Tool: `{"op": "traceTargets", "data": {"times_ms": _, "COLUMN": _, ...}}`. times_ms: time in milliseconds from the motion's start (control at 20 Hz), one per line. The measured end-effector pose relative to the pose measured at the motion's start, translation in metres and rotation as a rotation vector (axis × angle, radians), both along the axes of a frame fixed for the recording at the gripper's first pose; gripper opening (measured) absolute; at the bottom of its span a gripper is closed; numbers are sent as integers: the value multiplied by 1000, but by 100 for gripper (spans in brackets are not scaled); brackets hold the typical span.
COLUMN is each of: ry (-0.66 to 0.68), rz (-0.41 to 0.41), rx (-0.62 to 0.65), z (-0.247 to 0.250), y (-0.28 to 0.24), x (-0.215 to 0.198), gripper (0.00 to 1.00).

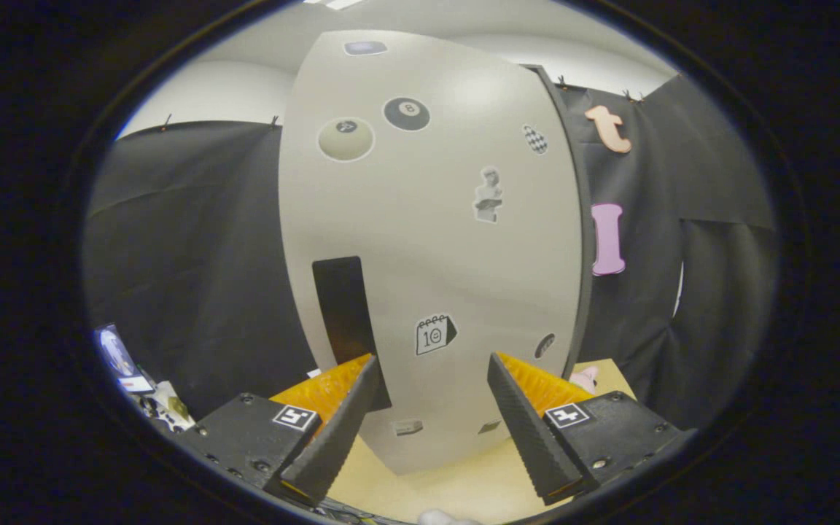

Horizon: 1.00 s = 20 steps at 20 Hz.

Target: Open the shoe cabinet door, grab the shoes and put them into the shoe cabinet, then close the shoe cabinet door.

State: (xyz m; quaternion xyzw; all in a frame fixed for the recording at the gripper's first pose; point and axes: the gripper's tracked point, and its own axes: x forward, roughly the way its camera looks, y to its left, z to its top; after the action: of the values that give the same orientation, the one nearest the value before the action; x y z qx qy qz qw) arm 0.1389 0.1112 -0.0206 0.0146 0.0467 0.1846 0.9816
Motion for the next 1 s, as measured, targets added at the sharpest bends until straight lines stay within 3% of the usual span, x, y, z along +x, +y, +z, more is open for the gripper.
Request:
{"op": "traceTargets", "data": {"times_ms": 200, "ry": -25, "rz": -6, "rx": -31, "z": 5, "y": 31, "x": 40, "gripper": 99}}
{"op": "traceTargets", "data": {"times_ms": 450, "ry": -45, "rz": -56, "rx": -28, "z": 22, "y": 30, "x": 63, "gripper": 99}}
{"op": "traceTargets", "data": {"times_ms": 1000, "ry": -41, "rz": -91, "rx": -64, "z": 10, "y": 5, "x": 14, "gripper": 99}}
